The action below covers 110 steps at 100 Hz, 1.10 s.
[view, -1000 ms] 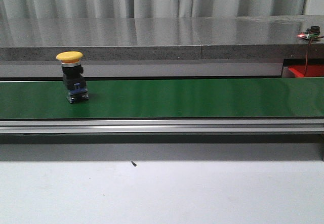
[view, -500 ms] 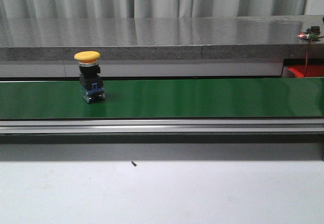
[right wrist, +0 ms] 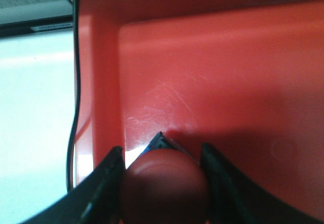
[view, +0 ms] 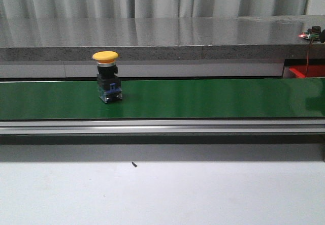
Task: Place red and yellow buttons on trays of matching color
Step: 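Carry the red button into the red tray and open the right gripper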
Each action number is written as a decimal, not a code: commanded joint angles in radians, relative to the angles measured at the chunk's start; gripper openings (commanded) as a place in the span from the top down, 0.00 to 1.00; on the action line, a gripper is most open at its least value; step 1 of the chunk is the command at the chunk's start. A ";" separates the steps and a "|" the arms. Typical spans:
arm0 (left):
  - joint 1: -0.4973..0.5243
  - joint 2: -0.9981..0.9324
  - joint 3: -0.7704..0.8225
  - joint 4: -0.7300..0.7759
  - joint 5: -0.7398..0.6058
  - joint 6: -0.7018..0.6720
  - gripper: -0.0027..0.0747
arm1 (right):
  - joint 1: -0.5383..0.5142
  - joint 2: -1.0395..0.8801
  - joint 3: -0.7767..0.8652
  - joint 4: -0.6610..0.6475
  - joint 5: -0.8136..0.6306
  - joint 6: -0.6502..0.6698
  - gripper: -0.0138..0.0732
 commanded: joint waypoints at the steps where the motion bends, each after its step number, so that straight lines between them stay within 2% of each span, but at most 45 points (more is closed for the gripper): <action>1: -0.008 0.006 -0.025 -0.023 -0.078 -0.002 0.99 | -0.005 -0.063 -0.029 0.020 -0.054 -0.005 0.53; 8: -0.008 0.006 -0.025 -0.023 -0.078 -0.002 0.99 | -0.005 -0.063 -0.029 0.020 -0.063 -0.005 0.34; 14: -0.008 0.006 -0.025 -0.023 -0.078 -0.002 0.99 | -0.005 -0.063 -0.029 0.020 -0.072 -0.005 0.24; 19: -0.008 0.006 -0.025 -0.023 -0.078 -0.002 0.99 | -0.005 -0.064 -0.029 0.020 -0.076 -0.005 0.20; 44: -0.008 0.006 -0.025 -0.023 -0.078 -0.002 0.99 | -0.005 -0.113 -0.029 0.019 -0.075 -0.005 0.21; 62: -0.008 0.006 -0.025 -0.023 -0.078 -0.002 0.99 | 0.012 -0.185 -0.024 0.014 -0.014 -0.026 0.21; 78: -0.008 0.006 -0.025 -0.023 -0.078 -0.002 0.99 | 0.068 -0.267 0.028 0.010 -0.016 -0.048 0.22; 110: -0.008 0.006 -0.025 -0.023 -0.078 -0.002 0.99 | 0.230 -0.493 0.246 0.010 -0.104 -0.055 0.22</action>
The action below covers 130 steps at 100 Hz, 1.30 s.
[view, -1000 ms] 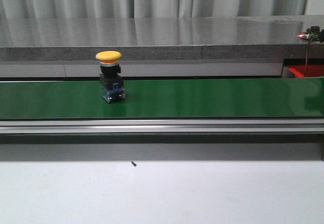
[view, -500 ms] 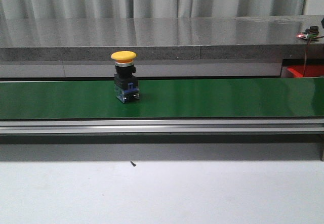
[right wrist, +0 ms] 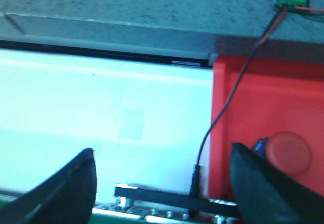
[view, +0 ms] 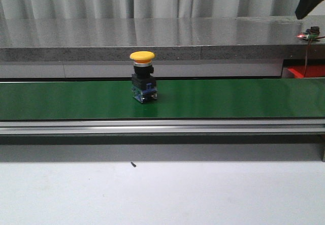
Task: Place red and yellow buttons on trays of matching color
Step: 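Carry the red button into the red tray and open the right gripper, then lower the right gripper onto the yellow button on the belt and grasp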
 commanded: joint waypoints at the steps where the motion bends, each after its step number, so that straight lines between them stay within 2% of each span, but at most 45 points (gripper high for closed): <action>1: -0.008 0.006 -0.025 -0.023 -0.063 -0.002 0.99 | 0.042 -0.113 0.024 0.011 -0.062 -0.015 0.22; 12: -0.008 0.006 -0.025 -0.023 -0.063 -0.002 0.99 | 0.098 -0.162 0.059 0.011 -0.019 -0.024 0.22; 40: -0.008 0.006 -0.025 -0.023 -0.063 -0.002 0.99 | 0.219 -0.186 0.064 0.015 0.196 -0.098 0.22; 66: -0.008 0.006 -0.025 -0.023 -0.063 -0.002 0.99 | 0.331 -0.184 0.064 0.058 0.327 -0.289 0.22; 87: -0.008 0.006 -0.025 -0.023 -0.063 -0.002 0.99 | 0.389 -0.162 0.064 0.144 0.337 -0.357 0.22; 103: -0.008 0.006 -0.025 -0.023 -0.063 -0.002 0.99 | 0.429 -0.107 0.064 0.158 0.329 -0.368 0.22; 130: -0.008 0.006 -0.025 -0.023 -0.063 -0.002 0.99 | 0.449 -0.013 0.064 0.183 0.204 -0.365 0.22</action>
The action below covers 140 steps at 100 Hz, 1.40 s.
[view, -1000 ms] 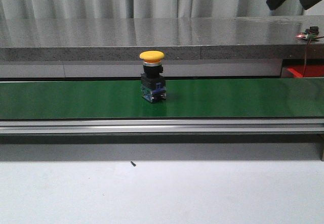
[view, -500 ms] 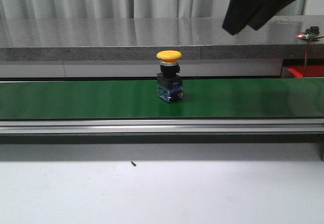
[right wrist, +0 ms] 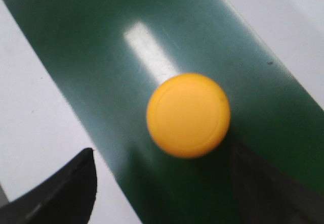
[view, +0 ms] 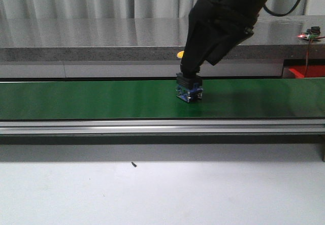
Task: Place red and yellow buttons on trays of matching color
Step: 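Lower the right gripper onto the yellow button on the belt and grasp, then carry the yellow button into the yellow tray and open the right gripper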
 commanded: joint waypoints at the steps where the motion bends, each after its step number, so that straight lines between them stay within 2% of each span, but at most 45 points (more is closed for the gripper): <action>1: -0.008 0.006 -0.025 -0.023 -0.063 -0.002 0.99 | 0.000 -0.026 -0.022 0.038 -0.077 -0.007 0.22; 11: -0.008 0.006 -0.025 -0.023 -0.063 -0.002 0.99 | 0.000 -0.016 -0.022 0.038 -0.110 -0.007 0.25; 20: -0.008 0.006 -0.025 -0.023 -0.063 -0.002 0.99 | 0.000 -0.011 -0.022 0.038 -0.126 -0.007 0.35; 38: -0.008 0.006 -0.025 -0.023 -0.061 -0.002 0.99 | 0.000 -0.009 -0.022 0.038 -0.123 -0.007 0.76; 47: -0.008 0.006 -0.025 -0.023 -0.061 -0.002 0.99 | 0.000 -0.018 -0.022 0.038 -0.121 -0.007 0.85; 67: -0.008 0.006 -0.025 -0.023 -0.061 -0.002 0.99 | -0.024 -0.086 0.013 0.038 -0.135 0.042 0.85; 86: -0.008 0.006 -0.025 -0.023 -0.061 -0.002 0.99 | -0.100 -0.202 0.154 0.038 -0.199 0.057 0.85; 112: -0.008 0.006 -0.025 -0.023 -0.061 -0.002 0.99 | -0.308 -0.347 0.313 0.038 -0.247 0.086 0.85; 140: -0.008 0.006 -0.025 -0.023 -0.056 -0.002 0.99 | -0.555 -0.412 0.356 0.038 -0.310 0.173 0.85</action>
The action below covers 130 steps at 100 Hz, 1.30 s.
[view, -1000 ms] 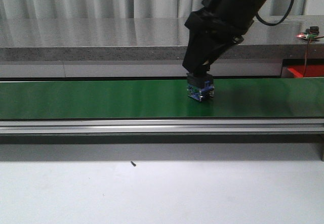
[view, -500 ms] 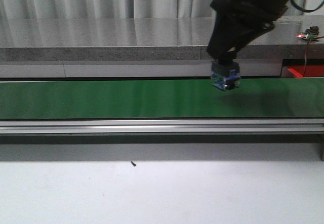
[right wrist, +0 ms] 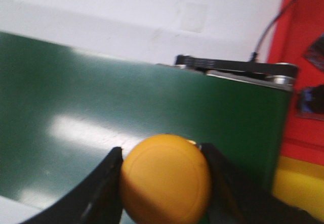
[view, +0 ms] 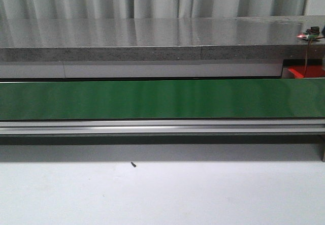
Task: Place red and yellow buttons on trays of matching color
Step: 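Carry the yellow button into the yellow tray and open the right gripper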
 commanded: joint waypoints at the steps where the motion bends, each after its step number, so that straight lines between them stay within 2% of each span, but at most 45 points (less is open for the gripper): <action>1: -0.008 0.006 -0.025 -0.023 -0.056 -0.002 0.99 | -0.077 -0.046 -0.020 0.027 -0.074 0.035 0.85; 22: -0.008 0.006 -0.025 -0.023 -0.056 -0.002 0.99 | -0.199 -0.042 -0.020 0.027 -0.144 0.081 0.85; 43: -0.008 0.006 -0.025 -0.023 -0.058 -0.002 0.99 | -0.211 0.021 -0.020 0.027 -0.192 0.082 0.85; 53: -0.008 0.006 -0.025 -0.023 -0.060 -0.002 0.99 | -0.222 0.065 -0.020 0.028 -0.211 0.126 0.85; 72: -0.008 0.006 -0.025 -0.023 -0.060 -0.002 0.99 | -0.282 0.106 -0.020 0.028 -0.282 0.184 0.85; 92: -0.008 0.006 -0.025 -0.023 -0.062 -0.002 0.99 | -0.358 0.144 -0.010 0.029 -0.291 0.240 0.85; 106: -0.008 0.006 -0.025 -0.023 -0.062 -0.002 0.99 | -0.401 0.169 0.033 0.032 -0.370 0.252 0.85; 130: -0.008 0.006 -0.025 -0.023 -0.062 -0.002 0.99 | -0.419 0.258 0.055 0.038 -0.397 0.252 0.85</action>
